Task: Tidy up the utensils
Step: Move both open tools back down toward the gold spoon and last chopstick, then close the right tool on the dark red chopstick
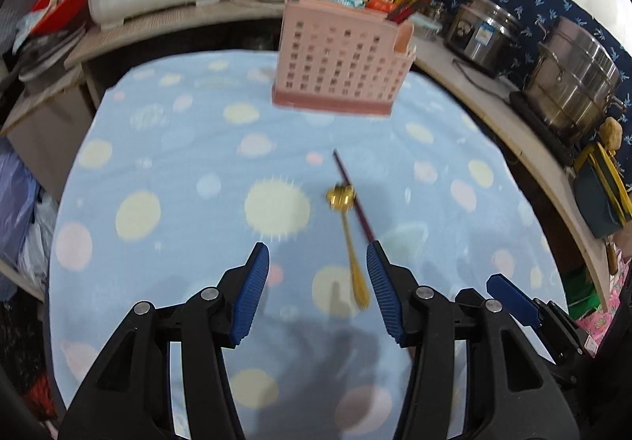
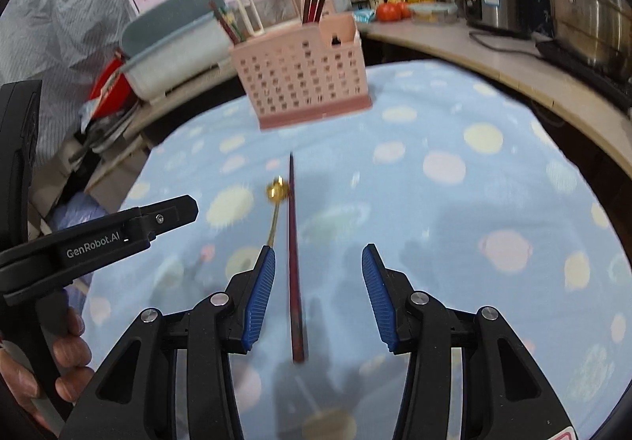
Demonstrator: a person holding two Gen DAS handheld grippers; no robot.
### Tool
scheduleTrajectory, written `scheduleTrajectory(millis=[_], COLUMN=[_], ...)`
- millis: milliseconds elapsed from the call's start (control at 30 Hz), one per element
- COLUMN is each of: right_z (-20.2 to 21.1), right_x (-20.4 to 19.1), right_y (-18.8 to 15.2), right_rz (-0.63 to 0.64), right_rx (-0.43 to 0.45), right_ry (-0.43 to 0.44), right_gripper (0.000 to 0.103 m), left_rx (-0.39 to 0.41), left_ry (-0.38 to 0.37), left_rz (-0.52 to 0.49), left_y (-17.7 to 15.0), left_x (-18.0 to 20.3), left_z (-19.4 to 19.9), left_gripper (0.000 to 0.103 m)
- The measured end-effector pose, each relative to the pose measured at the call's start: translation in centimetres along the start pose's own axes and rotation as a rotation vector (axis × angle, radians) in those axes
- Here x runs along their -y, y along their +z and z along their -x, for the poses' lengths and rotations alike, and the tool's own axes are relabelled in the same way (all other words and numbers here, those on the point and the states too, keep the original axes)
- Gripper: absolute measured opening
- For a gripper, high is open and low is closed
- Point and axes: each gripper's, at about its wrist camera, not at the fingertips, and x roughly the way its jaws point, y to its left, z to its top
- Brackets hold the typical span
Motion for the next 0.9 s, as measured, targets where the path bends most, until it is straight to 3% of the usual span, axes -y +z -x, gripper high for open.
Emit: scheduleTrajectory(millis=[333, 900], right_z=[-1.3, -3.0], right_x=[-1.0, -1.7], right_y=[-3.5, -4.3], right_rz=[0.044, 0.094], right_rx=[-0.078, -0.100], right_ry=[0.008, -0.009], right_gripper=[0.039, 0.008], left_rx=[-0.064, -0.091], left_ry=[0.023, 0.045], left_rz=[-0.013, -0.014], left_y=[-4.2, -5.3], left_x=[-0.4, -0.7], left_z=[-0.2, -1.1], left_gripper=[0.049, 0.049])
